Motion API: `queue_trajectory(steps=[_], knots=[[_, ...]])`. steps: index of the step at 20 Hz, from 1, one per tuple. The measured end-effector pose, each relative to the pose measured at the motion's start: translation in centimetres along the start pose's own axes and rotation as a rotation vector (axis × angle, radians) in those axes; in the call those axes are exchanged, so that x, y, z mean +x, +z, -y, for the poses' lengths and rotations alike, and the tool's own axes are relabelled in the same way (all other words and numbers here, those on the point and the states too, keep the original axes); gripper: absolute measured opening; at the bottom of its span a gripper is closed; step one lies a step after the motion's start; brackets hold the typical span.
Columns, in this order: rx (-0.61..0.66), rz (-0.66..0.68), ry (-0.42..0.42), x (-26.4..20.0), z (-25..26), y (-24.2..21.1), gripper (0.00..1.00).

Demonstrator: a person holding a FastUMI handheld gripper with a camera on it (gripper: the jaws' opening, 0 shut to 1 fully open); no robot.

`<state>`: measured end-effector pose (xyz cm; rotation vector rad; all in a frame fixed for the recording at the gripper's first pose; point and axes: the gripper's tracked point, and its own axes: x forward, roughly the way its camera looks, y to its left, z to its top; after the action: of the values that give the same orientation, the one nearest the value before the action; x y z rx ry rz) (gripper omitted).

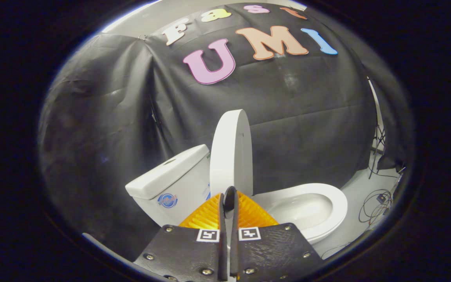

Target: Open the toilet lid.

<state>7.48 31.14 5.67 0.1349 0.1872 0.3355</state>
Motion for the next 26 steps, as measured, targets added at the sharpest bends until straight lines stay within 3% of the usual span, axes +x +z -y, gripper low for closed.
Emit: queue_trajectory(steps=[5, 10, 16, 26], knots=[[0.116, 0.0, 0.074, 0.7, -1.4, 0.3, 0.04], [0.074, 0.015, 0.093, 1.0, -3.3, -0.1, 0.04], [-0.009, 0.061, 0.056, 1.2, -4.5, -0.1, 0.04], [0.014, 0.115, 0.096, 1.9, -6.7, -0.7, 0.06]])
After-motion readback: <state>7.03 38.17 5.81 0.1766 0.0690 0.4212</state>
